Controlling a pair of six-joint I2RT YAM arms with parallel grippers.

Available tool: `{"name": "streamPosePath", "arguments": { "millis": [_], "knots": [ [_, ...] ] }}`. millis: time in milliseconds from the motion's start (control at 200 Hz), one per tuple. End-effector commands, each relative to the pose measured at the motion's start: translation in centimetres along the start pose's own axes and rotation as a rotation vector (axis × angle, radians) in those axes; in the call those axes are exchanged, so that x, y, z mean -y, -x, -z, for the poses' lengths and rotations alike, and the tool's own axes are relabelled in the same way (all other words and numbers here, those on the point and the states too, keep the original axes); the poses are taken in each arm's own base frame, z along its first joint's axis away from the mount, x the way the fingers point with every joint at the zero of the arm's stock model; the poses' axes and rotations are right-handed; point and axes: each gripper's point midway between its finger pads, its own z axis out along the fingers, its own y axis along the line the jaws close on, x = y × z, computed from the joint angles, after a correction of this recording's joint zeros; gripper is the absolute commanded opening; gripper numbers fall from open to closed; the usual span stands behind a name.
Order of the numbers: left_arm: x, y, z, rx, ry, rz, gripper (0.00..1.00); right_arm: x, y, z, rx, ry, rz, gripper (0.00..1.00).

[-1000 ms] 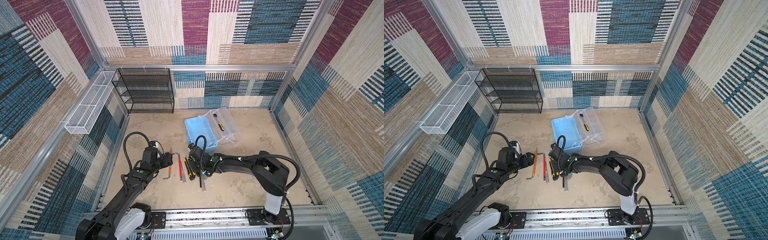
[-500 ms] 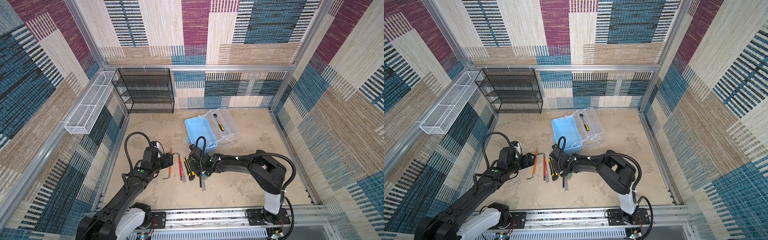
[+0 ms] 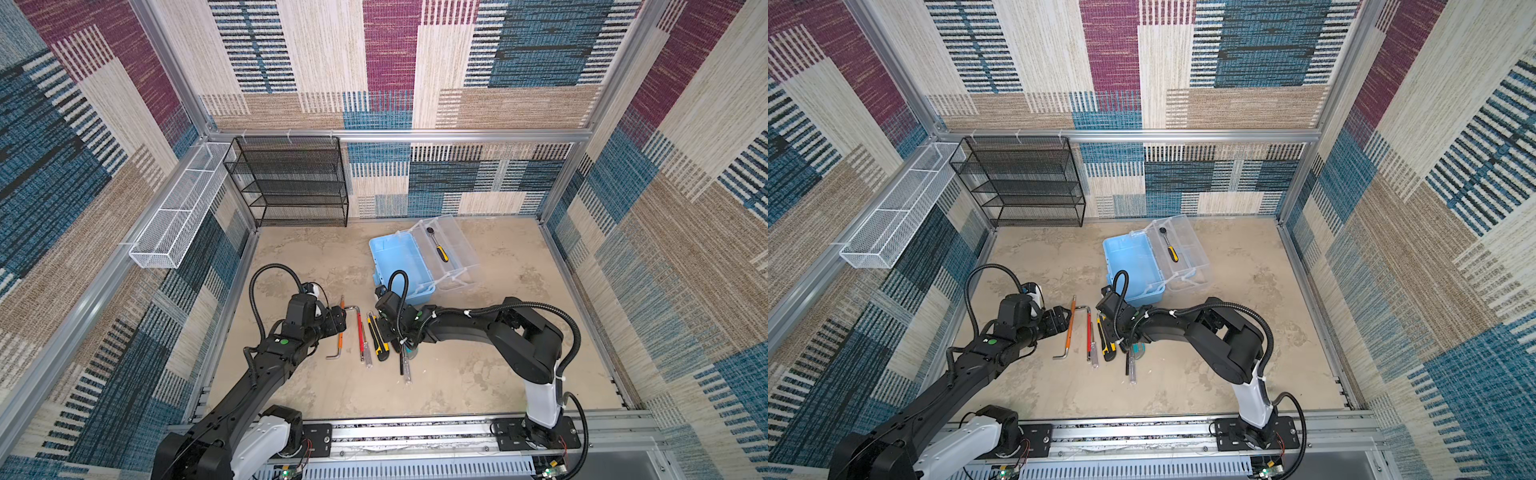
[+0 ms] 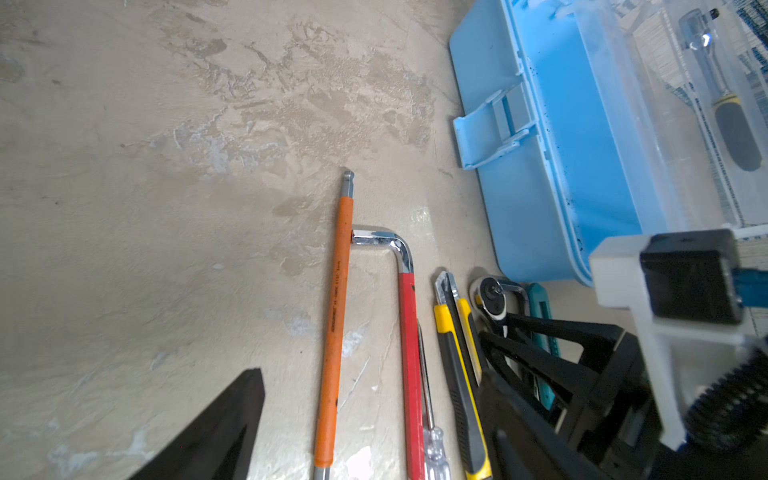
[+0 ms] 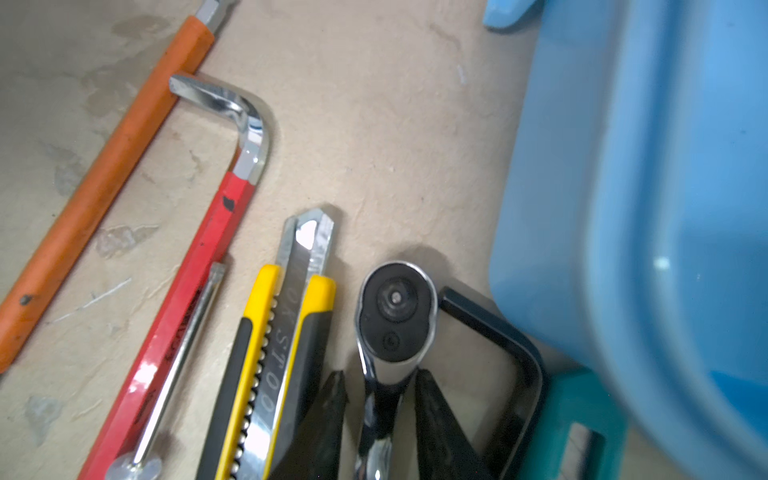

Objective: Pack the tool kit
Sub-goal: 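Grasp the red-handled ratchet wrench head with the right gripper, then carry the red-handled ratchet into the clear tray beside the first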

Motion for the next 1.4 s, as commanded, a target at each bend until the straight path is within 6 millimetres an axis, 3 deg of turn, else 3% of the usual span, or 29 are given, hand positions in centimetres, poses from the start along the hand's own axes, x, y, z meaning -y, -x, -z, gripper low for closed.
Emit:
{"name": "streamPosePath", "arguments": {
  "millis": [0, 321, 576, 806, 947, 1072, 1397],
  "knots": [
    [0.3, 0.7, 0.2, 0.024, -0.010, -0.008, 0.84, 0.6, -2.6, -0.4, -0.094, -0.017, 0.021, 0.29],
    [0.4, 0.4, 0.0, 0.007, -0.016, 0.000, 0.83, -0.3, -0.7, 0.8, -0.044, 0.026, 0.021, 0.14],
    [-0.1, 0.0, -0.1, -0.001, 0.004, 0.037, 0.82, -1.5, 2.1, 3.4, 0.033, 0.093, -0.011, 0.10],
    [0.3, 0.4, 0.0, 0.005, -0.006, 0.043, 0.82, -0.8, 4.9, 6.7, 0.112, 0.135, -0.052, 0.08],
    [0.4, 0.4, 0.0, 0.004, -0.008, 0.053, 0.82, 1.2, 7.6, 9.9, 0.194, 0.135, -0.077, 0.08],
    [0.9, 0.1, 0.0, -0.012, -0.031, 0.051, 0.82, 4.2, 9.9, 12.6, 0.268, 0.106, -0.091, 0.09],
    [1.5, -0.5, 0.0, -0.034, -0.038, 0.035, 0.82, 16.7, 14.3, 16.0, 0.380, -0.086, -0.127, 0.10]
  ]
}}
